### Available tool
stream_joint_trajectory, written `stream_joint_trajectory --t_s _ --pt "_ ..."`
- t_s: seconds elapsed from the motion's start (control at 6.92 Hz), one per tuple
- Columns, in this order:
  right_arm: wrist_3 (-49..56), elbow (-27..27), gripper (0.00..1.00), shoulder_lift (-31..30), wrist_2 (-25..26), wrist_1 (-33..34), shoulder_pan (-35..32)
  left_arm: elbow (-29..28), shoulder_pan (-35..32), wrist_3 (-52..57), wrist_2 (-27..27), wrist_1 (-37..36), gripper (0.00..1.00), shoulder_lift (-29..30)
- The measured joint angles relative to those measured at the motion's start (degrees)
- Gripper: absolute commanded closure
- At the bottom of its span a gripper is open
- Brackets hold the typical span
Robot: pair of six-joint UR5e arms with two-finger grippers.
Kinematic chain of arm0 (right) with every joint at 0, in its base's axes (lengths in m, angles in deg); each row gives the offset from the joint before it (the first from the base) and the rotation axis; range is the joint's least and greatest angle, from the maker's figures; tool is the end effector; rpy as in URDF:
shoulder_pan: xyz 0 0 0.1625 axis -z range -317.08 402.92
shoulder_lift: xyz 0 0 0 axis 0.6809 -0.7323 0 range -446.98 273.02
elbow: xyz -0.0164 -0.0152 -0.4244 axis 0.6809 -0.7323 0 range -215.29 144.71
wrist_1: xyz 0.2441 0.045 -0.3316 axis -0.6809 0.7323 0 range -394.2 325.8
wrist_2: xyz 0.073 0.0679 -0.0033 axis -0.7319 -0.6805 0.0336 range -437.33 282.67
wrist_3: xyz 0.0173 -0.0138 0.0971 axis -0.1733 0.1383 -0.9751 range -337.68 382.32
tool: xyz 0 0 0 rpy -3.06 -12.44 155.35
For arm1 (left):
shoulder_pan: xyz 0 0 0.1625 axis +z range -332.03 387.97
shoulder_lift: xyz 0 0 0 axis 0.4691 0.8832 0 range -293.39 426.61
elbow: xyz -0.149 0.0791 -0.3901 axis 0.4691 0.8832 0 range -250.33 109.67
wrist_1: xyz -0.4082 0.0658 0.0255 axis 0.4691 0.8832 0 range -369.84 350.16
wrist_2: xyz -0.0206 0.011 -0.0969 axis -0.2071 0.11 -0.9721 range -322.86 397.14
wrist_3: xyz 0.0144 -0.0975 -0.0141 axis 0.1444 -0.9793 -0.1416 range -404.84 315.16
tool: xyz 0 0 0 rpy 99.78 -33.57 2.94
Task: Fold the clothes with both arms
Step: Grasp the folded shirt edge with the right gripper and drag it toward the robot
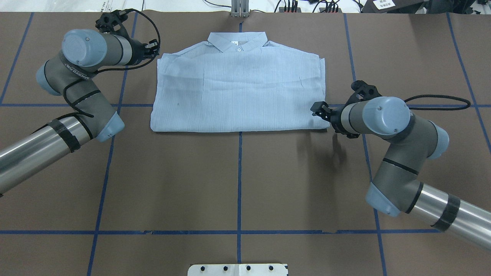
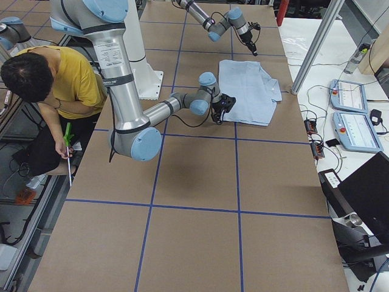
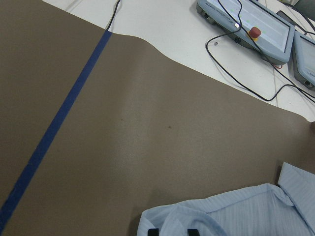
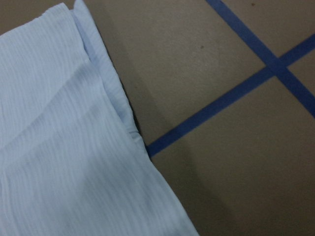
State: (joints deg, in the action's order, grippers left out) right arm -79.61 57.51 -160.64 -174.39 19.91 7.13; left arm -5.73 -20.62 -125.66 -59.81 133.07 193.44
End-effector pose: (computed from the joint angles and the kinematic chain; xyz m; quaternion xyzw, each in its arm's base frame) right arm -0.4389 -0.4655 0.4166 0.0419 -0.4624 0.3320 0.8211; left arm 0.4192 -0.6588 0.3779 0.2118 0.4901 -0.2545 0.8063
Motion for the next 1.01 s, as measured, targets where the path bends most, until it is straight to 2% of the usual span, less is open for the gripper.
stream_joint_trajectory --t_s 0.14,0.29,0.72,0.87,1.01 --pt "-1.4 -0.2 0.54 -1.7 -0.9 -2.8 0.2 0.0 0.0 0.0 0.0 0.0 0.68 0.0" --pt "-2.4 -0.4 0.74 -1.8 -1.3 -3.1 0.2 0.0 0.1 0.0 0.0 0.0 0.68 -0.3" --pt "-4.4 -0.5 0.74 2.3 -1.6 2.9 -0.7 0.0 0.2 0.0 0.0 -0.1 0.68 -1.0" --pt "-4.5 -0.5 1.00 3.1 -1.6 4.5 -1.0 0.0 0.2 0.0 0.1 -0.1 0.68 -1.0" --pt "-4.5 -0.5 1.00 3.5 -1.6 5.1 -1.2 0.0 0.2 0.0 0.1 -0.1 0.68 -1.1"
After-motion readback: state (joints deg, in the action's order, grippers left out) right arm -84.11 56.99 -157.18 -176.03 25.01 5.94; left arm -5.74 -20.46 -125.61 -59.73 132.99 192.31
